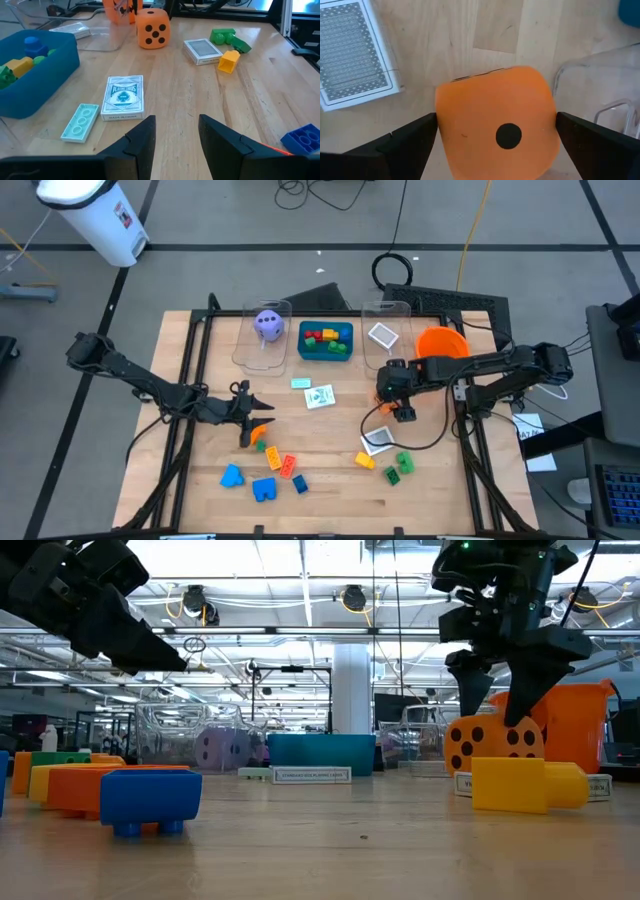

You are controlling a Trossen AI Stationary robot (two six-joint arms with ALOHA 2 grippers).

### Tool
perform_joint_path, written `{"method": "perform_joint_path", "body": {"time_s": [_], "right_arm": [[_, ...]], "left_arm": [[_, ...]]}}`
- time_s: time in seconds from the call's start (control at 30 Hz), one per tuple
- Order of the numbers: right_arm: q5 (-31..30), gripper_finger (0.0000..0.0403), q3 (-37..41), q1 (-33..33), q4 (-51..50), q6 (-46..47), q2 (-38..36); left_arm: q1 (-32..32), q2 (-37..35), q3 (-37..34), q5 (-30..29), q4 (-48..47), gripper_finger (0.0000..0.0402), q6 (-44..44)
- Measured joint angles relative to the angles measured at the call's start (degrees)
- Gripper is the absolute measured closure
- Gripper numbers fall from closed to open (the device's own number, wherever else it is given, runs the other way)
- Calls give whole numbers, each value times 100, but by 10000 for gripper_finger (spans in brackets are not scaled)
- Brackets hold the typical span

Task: Pick & Place Toys
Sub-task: Put the orange dice into the left transparent bin

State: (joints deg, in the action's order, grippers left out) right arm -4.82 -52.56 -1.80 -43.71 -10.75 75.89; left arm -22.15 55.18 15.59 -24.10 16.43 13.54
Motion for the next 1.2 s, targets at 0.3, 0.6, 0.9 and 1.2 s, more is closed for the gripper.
{"method": "perform_joint_path", "body": {"time_s": [0.3,0.6,0.9,1.2], "right_arm": [[-44,4,-11,0,255,131,191],[63,4,7,0,656,1338,132],[62,5,7,4,661,1531,130],[190,5,7,0,663,1566,128]], "left_arm": [[0,0,2,0,-5,249,0],[0,-2,0,0,-33,249,21],[0,-2,1,1,-33,249,48],[0,-2,2,2,-33,249,44]]}}
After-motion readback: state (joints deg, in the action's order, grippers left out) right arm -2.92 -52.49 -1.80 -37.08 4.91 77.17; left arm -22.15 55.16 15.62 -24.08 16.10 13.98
